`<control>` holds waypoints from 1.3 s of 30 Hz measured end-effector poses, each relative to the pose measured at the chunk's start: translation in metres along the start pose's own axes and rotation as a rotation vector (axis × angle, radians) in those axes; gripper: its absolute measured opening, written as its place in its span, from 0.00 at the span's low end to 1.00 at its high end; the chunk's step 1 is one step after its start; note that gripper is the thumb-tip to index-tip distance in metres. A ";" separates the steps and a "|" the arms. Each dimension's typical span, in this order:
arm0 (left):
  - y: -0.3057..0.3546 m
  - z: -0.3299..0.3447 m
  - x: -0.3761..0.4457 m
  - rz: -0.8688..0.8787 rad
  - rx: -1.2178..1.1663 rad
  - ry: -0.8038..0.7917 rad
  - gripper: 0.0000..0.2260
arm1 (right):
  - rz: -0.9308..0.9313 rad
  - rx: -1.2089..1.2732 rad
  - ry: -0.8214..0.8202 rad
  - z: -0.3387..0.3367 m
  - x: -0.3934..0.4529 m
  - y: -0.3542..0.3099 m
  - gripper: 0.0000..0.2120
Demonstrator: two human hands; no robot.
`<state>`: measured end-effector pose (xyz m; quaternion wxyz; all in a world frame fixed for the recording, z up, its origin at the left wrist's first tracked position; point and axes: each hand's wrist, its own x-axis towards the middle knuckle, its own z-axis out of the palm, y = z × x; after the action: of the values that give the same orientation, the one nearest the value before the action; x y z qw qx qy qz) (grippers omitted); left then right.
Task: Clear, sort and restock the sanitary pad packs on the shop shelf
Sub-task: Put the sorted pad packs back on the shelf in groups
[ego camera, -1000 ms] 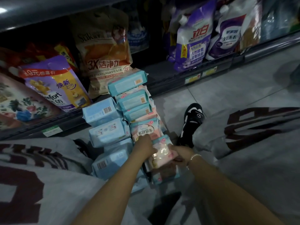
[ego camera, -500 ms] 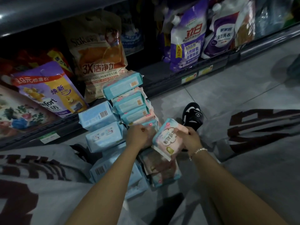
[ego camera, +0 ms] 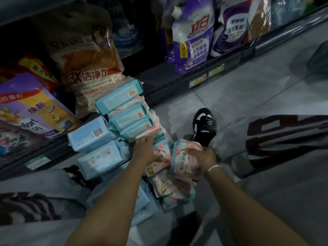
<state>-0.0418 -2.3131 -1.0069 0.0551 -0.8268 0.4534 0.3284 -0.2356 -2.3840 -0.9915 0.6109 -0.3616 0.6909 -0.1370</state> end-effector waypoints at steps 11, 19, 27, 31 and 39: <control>0.012 -0.049 -0.010 -0.055 -0.236 -0.002 0.36 | -0.077 0.112 -0.075 0.000 -0.012 -0.028 0.26; 0.009 -0.139 -0.060 -0.147 -0.848 0.121 0.48 | -0.260 0.329 -0.187 0.001 -0.061 -0.098 0.19; 0.031 -0.227 -0.120 -0.060 -1.180 0.345 0.28 | -0.493 0.209 -0.379 0.003 -0.124 -0.192 0.34; 0.039 -0.274 -0.142 0.046 -1.300 0.466 0.26 | -0.659 0.068 -0.435 -0.003 -0.152 -0.256 0.49; 0.045 -0.349 -0.149 0.290 -1.498 0.705 0.17 | -0.954 -0.079 -0.241 0.004 -0.202 -0.367 0.30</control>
<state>0.0395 -2.3686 -0.6380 -0.6962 -0.6323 0.2079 0.2688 -0.1111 -2.5056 -0.6107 0.5416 -0.6736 0.3775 -0.3323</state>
